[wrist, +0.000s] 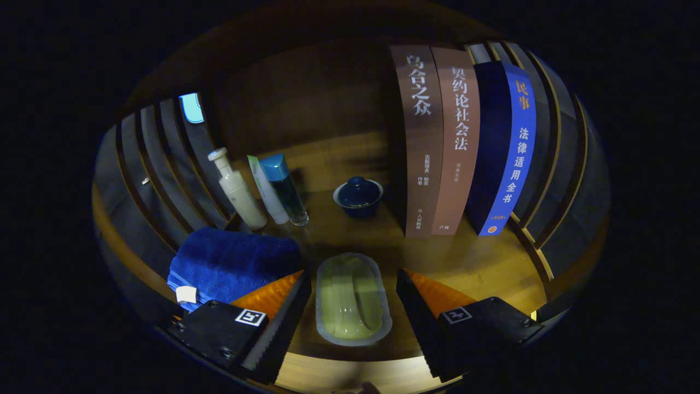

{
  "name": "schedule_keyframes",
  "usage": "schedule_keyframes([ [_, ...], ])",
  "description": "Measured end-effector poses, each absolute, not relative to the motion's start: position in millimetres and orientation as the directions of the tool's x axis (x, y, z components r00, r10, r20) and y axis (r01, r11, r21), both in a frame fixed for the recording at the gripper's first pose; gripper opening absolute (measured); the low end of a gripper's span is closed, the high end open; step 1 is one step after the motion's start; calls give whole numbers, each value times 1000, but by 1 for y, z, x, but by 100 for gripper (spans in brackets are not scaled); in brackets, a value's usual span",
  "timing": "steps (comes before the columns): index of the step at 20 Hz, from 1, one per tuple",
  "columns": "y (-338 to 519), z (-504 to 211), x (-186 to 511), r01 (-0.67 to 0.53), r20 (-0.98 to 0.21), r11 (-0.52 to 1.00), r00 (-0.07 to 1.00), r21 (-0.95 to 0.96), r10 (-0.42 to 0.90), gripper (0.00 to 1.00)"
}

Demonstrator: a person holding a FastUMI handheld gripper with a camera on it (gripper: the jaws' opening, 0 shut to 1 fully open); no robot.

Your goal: Pull open the drawer, take out the items inside it, and place them on the countertop above the cabinet.

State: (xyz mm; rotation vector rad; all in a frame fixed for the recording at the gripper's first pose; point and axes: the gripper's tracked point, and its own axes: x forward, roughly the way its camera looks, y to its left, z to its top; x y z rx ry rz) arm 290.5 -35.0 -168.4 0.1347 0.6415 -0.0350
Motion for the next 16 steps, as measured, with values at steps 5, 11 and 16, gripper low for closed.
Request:
schedule_keyframes([
  [5, -29, -138, 260, 53, -519, 994, 855, 100, 6, 100],
  [11, -4, -100, 166, -24, -342, 998, 939, 61, 44, 100],
  [16, 4, -83, 73, -41, -177, 998, 983, 46, 48, 99],
])
